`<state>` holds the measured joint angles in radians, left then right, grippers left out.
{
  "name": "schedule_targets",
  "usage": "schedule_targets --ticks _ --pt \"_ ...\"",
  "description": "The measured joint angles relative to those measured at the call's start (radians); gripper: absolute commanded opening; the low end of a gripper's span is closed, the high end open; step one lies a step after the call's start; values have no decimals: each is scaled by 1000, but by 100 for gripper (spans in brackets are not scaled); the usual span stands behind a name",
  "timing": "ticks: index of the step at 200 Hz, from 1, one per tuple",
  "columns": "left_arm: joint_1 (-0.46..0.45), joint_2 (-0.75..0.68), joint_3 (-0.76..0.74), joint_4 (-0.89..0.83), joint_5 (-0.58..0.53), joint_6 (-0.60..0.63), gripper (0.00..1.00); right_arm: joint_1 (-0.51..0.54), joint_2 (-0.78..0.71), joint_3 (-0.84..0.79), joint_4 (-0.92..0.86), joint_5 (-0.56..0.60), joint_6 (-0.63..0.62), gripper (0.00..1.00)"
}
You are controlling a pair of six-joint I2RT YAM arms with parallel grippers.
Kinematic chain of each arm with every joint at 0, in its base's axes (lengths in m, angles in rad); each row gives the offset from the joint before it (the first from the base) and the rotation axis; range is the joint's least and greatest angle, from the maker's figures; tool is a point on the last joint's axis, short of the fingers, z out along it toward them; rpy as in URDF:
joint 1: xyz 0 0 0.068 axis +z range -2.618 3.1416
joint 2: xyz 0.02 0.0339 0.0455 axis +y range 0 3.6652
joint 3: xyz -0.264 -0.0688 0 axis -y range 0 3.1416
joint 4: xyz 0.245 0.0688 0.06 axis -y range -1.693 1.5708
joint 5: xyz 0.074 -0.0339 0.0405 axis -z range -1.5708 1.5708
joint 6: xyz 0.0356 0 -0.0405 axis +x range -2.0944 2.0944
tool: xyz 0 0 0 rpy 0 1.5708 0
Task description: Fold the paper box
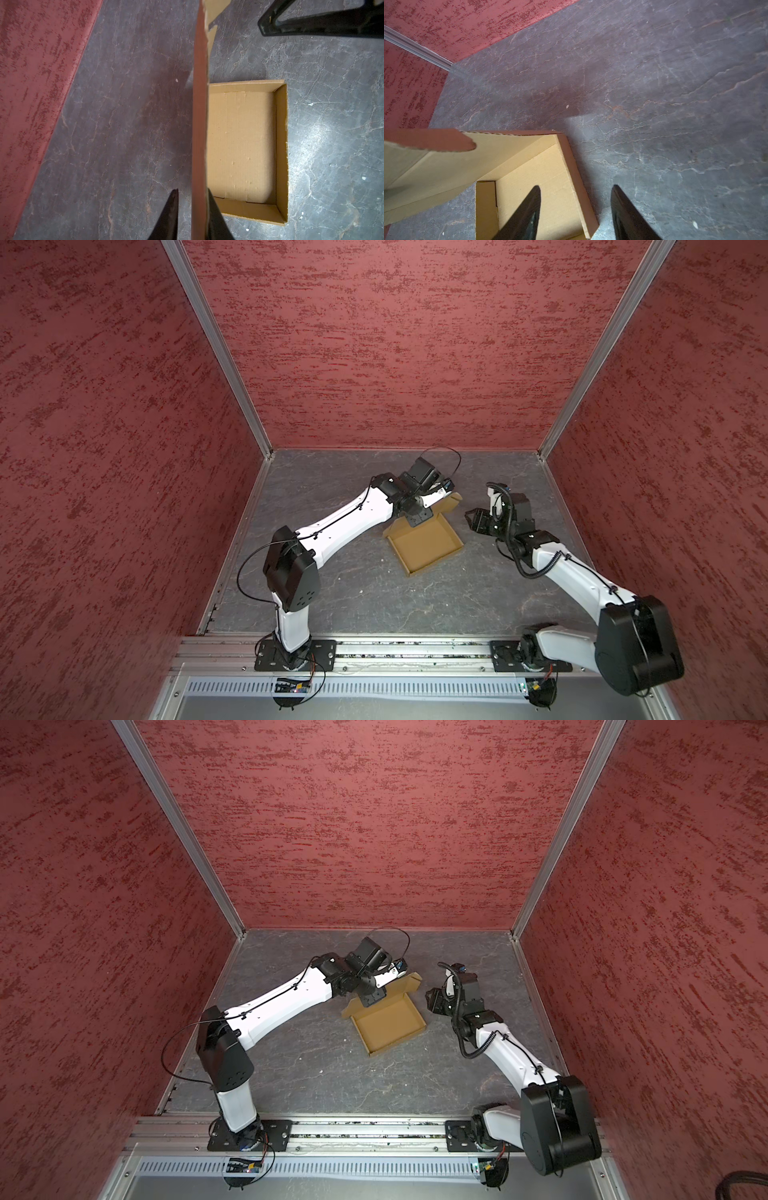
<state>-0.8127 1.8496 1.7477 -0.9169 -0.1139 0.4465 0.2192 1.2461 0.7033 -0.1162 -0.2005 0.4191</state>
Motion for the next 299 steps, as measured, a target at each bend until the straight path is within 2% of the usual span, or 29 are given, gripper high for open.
schedule_targets --ticks 14,55,64,110,145,173,208,235,264,299 --pt "-2 2 0 -3 -9 -4 36 -5 0 -1 0 0 0 55" --pt "-3 -5 -2 1 -60 -40 63 -13 12 -1 5 -5 0 55" --pt "-4 -22 -12 6 -79 -55 66 -14 17 -1 6 -5 0 55" --pt "-37 -238 -114 21 -185 -215 67 -19 55 37 7 -10 -5 55" --pt "-95 -470 -222 5 -268 -430 63 -23 113 111 8 -21 -12 55" --pt "-198 -599 -348 -17 -336 -647 57 -32 170 174 8 -28 -20 55" --pt "-312 -624 -499 -52 -412 -891 55 -48 263 257 10 -46 -31 54" --pt "-368 -624 -587 -77 -457 -1051 56 -62 326 307 10 -66 -37 54" --pt "-376 -619 -647 -78 -513 -1173 59 -67 375 340 11 -88 -43 54" --pt "-320 -631 -774 32 -524 -1194 59 -68 406 348 8 -106 -46 54"
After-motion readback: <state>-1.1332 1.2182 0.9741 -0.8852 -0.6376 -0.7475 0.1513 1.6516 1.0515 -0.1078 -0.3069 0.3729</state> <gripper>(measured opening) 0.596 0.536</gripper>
